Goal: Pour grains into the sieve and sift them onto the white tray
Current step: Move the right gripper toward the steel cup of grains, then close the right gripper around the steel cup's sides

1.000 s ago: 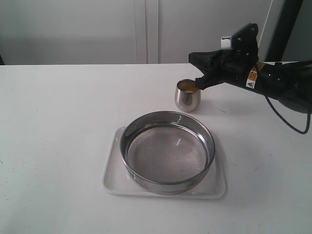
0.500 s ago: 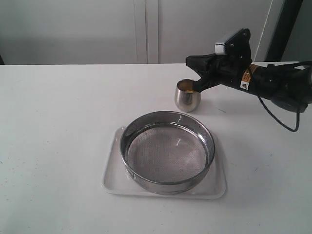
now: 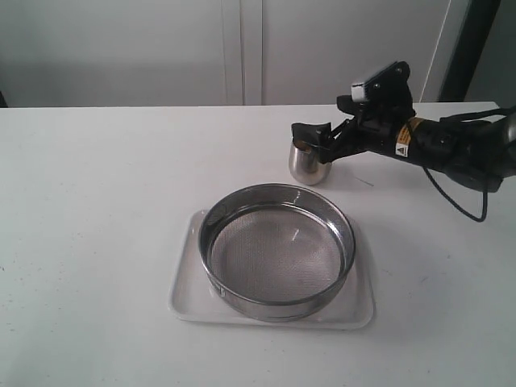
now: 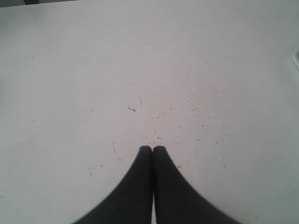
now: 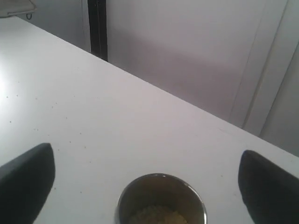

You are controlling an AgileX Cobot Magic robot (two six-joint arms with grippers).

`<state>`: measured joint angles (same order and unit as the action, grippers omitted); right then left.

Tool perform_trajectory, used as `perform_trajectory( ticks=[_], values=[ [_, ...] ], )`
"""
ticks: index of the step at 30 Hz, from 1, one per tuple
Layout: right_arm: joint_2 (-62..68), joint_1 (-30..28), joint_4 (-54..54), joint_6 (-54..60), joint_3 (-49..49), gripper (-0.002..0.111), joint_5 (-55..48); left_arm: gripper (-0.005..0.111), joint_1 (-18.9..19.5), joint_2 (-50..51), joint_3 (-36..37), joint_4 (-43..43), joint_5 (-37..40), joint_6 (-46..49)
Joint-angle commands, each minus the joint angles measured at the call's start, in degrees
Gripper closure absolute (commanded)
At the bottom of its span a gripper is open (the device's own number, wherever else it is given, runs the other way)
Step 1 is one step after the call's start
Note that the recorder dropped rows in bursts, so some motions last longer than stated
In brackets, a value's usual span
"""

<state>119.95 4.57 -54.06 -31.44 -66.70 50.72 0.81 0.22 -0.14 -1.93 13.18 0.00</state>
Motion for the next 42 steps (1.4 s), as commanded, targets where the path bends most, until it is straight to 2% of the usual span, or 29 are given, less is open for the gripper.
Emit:
perform_trajectory(
  ticks=[1,42],
  values=[
    [1.73,0.09,0.68,-0.26,-0.10,0.008,-0.46,0.107,-0.33,-0.22,0.14,-0.33,-0.22,0.00],
    [14.99,1.76,0.54,-1.85,-10.63,0.011,-3.35,0.107,-0.33,-0.22,0.14,-0.33,-0.22,0.00]
  ],
)
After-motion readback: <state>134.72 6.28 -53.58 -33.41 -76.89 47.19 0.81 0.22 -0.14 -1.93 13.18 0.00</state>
